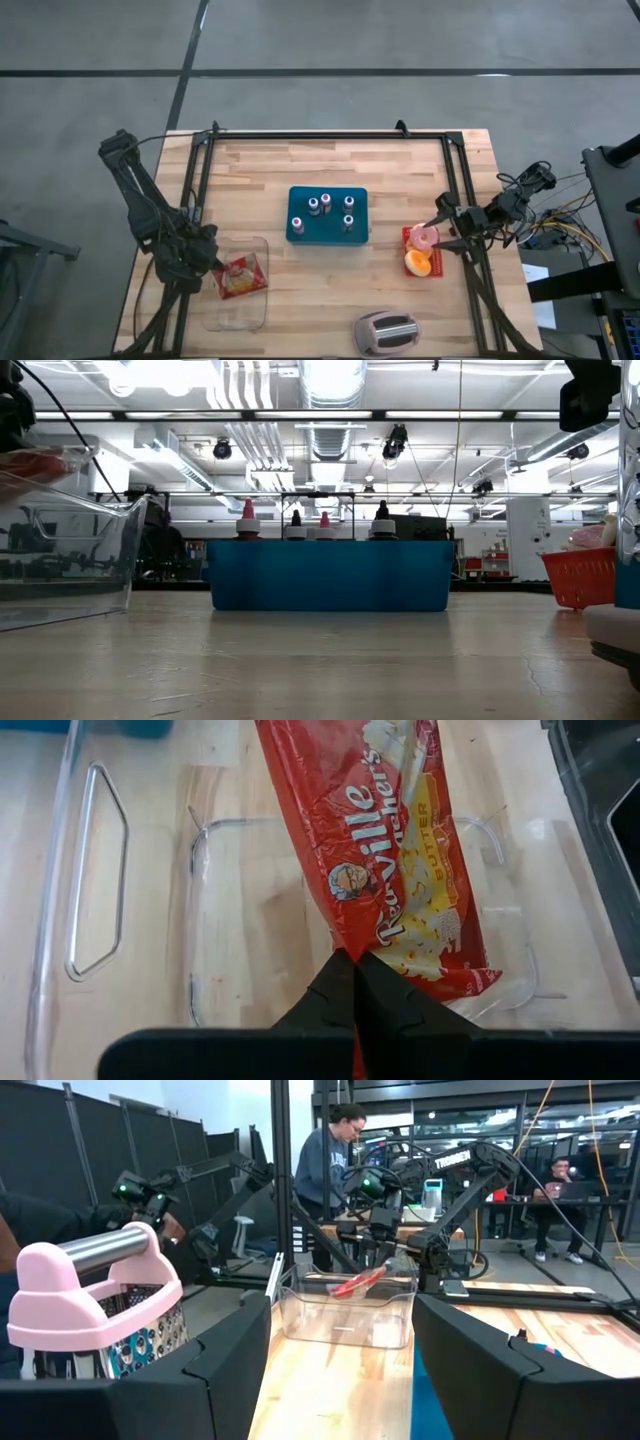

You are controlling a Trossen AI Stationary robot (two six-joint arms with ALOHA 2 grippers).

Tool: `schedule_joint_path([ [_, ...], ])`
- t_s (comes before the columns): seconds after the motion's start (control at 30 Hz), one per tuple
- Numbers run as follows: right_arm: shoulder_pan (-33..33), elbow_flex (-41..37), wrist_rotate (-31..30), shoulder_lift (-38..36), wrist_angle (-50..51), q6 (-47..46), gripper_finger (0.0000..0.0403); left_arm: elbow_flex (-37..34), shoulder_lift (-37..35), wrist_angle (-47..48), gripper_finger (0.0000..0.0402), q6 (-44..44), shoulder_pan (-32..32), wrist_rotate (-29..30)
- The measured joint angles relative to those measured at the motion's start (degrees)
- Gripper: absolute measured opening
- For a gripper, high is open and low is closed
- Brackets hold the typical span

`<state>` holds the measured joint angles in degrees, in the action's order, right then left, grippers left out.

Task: Pick & Place Food Item
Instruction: Put the red popcorn bag into the transparent bin

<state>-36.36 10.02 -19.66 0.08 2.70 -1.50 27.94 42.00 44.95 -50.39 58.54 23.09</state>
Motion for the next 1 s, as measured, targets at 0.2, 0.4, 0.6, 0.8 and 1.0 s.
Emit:
schedule_joint_path([
  [0.2,0.0,0.0,0.0,0.0,0.0,0.2,0.0245,0.0,0.0,-1.5,0.0000,0.4,0.0,-0.5],
  [0.4,0.0,0.0,0.0,0.0,0.0,0.1,0.0249,-0.1,0.6,-1.8,0.0000,-1.0,0.0,-3.9],
  [0.6,0.0,0.0,0.0,0.0,0.0,0.0,0.0243,-0.1,1.1,-2.4,0.0006,-1.8,0.0,-4.7],
  [0.8,0.0,0.0,0.0,0.0,0.0,-0.8,0.0240,-0.1,1.1,-2.7,0.0030,-3.2,0.0,-4.3],
  [1.0,0.0,0.0,0.0,0.0,0.1,-1.1,0.0246,-0.1,0.8,-2.5,0.0074,-5.5,0.0,-2.9],
])
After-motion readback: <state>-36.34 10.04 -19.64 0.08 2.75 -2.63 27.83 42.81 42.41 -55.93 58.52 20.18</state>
